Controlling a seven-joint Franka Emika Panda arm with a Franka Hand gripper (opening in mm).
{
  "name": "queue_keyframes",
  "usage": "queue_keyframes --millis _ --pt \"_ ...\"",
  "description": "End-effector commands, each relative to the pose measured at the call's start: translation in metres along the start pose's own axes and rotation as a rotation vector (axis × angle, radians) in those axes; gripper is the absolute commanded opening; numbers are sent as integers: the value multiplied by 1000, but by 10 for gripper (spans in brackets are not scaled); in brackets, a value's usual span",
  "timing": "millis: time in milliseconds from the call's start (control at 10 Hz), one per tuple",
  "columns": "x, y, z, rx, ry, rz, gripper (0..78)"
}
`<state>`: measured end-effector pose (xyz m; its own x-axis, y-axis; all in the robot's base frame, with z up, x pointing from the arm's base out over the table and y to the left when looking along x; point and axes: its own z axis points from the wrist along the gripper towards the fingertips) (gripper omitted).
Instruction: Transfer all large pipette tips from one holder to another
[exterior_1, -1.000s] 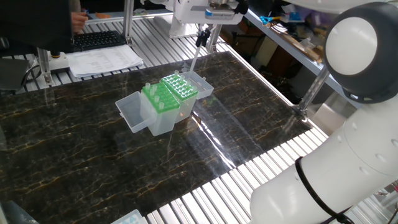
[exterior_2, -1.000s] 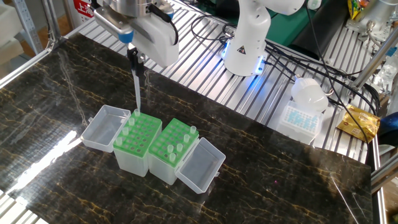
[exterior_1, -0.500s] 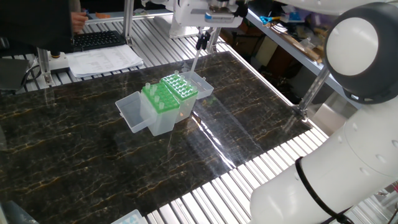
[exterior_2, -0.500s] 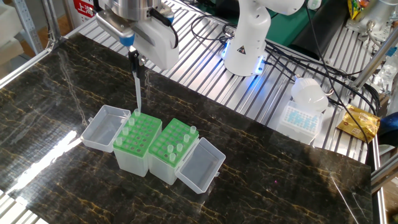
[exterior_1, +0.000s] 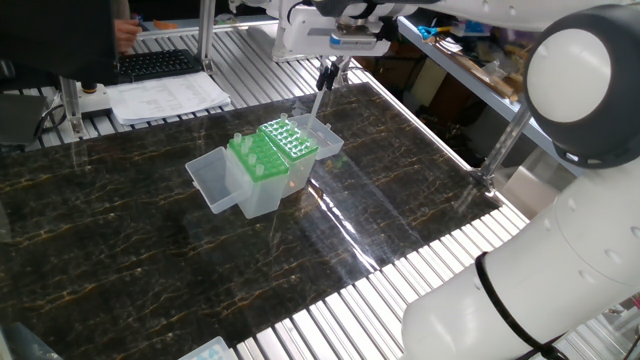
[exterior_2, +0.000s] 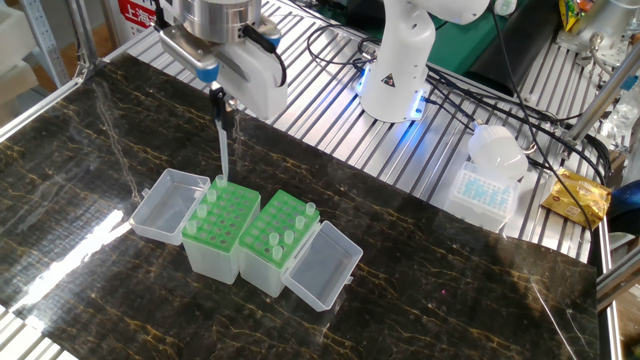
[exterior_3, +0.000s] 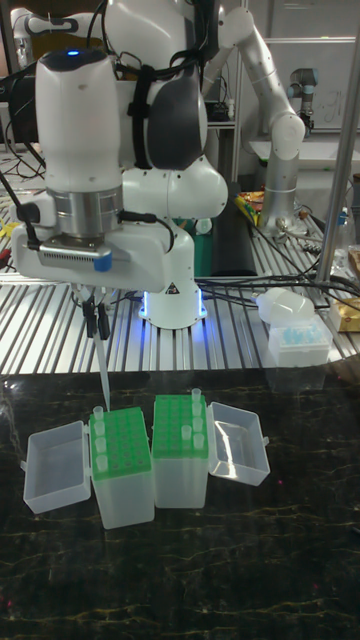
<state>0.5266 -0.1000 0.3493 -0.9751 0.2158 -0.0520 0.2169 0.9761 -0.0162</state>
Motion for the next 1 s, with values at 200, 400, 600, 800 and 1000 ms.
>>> queue_keyframes --millis 200,400,600,800,1000 --pt "1 0 1 -4 -2 10 11" --pt "0 1 3 -5 -1 9 11" --pt "-1 1 6 -7 -1 9 11" --pt "-3 1 9 -9 -2 7 11" --pt "-4 1 12 -15 -2 8 11"
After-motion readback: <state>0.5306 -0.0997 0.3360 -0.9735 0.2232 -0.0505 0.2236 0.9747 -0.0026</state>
